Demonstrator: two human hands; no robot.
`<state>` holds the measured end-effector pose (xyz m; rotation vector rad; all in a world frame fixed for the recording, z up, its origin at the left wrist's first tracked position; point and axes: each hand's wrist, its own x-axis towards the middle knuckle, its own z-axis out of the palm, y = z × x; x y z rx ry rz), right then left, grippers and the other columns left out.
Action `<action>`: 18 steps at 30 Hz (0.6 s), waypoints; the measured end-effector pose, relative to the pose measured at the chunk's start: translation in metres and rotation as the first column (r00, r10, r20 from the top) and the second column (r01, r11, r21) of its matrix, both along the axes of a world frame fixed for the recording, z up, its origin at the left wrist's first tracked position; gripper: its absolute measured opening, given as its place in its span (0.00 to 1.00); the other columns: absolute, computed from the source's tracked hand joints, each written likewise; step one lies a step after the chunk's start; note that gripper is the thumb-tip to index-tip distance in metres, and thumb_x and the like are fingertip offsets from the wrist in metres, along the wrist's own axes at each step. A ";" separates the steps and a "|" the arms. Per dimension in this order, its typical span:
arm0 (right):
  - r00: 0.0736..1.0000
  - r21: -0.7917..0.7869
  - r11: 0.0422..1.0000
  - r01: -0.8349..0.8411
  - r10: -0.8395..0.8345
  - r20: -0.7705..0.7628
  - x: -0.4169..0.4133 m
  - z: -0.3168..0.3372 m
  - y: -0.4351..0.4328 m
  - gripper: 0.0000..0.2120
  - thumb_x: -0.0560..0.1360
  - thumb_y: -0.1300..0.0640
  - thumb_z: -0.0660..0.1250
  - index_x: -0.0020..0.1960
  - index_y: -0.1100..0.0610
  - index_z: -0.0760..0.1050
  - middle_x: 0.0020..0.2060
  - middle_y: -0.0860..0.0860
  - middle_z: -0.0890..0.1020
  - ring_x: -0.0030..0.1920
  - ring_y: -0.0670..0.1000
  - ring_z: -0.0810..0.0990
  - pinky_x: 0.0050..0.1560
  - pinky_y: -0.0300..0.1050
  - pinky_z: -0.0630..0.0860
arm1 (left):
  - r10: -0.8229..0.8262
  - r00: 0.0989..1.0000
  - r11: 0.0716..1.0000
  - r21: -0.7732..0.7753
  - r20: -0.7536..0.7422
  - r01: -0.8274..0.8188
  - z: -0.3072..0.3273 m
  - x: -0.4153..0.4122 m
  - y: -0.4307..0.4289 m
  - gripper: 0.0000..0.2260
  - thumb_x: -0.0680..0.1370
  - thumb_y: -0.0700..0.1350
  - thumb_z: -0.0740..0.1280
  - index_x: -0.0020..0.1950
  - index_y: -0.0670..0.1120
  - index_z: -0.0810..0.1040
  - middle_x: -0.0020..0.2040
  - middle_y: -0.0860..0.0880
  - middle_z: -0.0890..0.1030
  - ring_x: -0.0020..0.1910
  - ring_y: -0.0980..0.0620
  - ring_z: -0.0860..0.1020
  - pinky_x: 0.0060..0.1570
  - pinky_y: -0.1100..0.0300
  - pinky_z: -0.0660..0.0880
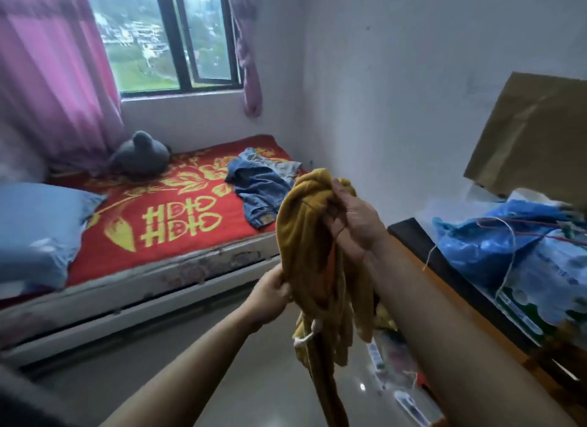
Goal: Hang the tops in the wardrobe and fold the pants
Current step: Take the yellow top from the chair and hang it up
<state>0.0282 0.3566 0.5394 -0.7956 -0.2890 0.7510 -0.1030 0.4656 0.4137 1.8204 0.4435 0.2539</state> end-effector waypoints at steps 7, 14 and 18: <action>0.998 -0.132 0.990 0.040 -0.034 0.048 -0.010 0.010 0.111 0.09 0.80 0.64 0.65 0.59 0.64 0.76 0.47 0.57 0.83 0.46 0.52 0.84 0.48 0.48 0.83 | 0.497 0.862 0.866 -0.110 0.095 -0.487 0.038 -0.056 0.097 0.09 0.81 0.51 0.62 0.56 0.47 0.73 0.51 0.43 0.80 0.49 0.48 0.79 0.49 0.47 0.79; 0.939 -0.073 0.947 -0.314 0.321 0.124 -0.061 0.032 0.232 0.14 0.79 0.65 0.65 0.63 0.69 0.73 0.50 0.62 0.82 0.47 0.55 0.84 0.49 0.48 0.84 | 0.719 0.689 0.643 0.289 0.090 -0.709 0.058 -0.139 0.162 0.18 0.72 0.41 0.68 0.58 0.54 0.67 0.48 0.50 0.79 0.48 0.50 0.79 0.44 0.52 0.78; 0.823 0.088 0.822 -0.562 0.547 0.155 -0.110 0.041 0.296 0.08 0.79 0.70 0.60 0.56 0.71 0.72 0.46 0.61 0.79 0.44 0.53 0.83 0.52 0.50 0.82 | 0.866 0.500 0.405 0.567 0.015 -0.717 0.048 -0.193 0.201 0.18 0.71 0.39 0.67 0.58 0.52 0.69 0.53 0.45 0.73 0.54 0.43 0.74 0.52 0.49 0.73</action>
